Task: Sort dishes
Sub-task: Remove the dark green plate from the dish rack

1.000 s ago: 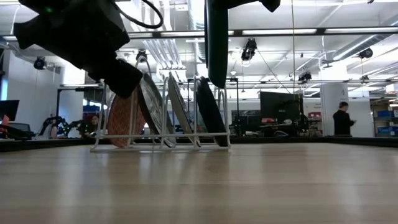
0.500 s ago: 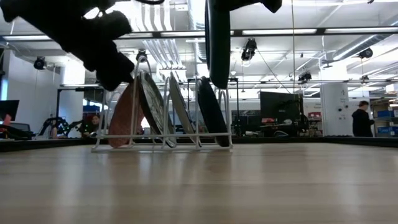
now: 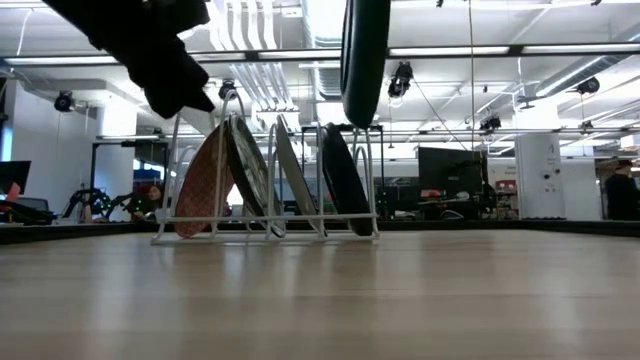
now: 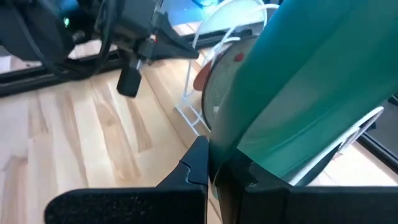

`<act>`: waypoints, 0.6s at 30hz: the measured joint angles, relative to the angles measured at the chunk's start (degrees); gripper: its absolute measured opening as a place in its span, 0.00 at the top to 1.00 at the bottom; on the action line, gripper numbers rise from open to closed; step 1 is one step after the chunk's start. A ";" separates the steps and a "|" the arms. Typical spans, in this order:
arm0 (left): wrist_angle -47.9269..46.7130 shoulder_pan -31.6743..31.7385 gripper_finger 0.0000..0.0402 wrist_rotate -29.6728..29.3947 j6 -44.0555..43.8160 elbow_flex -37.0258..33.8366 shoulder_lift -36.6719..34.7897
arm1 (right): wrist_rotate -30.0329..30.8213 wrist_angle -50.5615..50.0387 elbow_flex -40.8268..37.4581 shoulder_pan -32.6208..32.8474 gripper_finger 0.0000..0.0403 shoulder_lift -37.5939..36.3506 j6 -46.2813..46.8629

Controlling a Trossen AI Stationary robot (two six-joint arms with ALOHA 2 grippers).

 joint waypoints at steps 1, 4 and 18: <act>-0.67 -0.22 1.00 -0.02 0.05 0.39 0.00 | 0.38 0.07 0.00 0.39 1.00 -0.30 -0.02; -2.44 -0.89 1.00 -0.23 0.10 1.70 0.00 | 1.60 -0.98 -0.07 1.74 1.00 -1.38 0.45; -20.37 -15.08 1.00 -8.80 -7.39 11.57 -2.15 | -14.45 -27.07 3.57 9.51 1.00 -3.98 29.91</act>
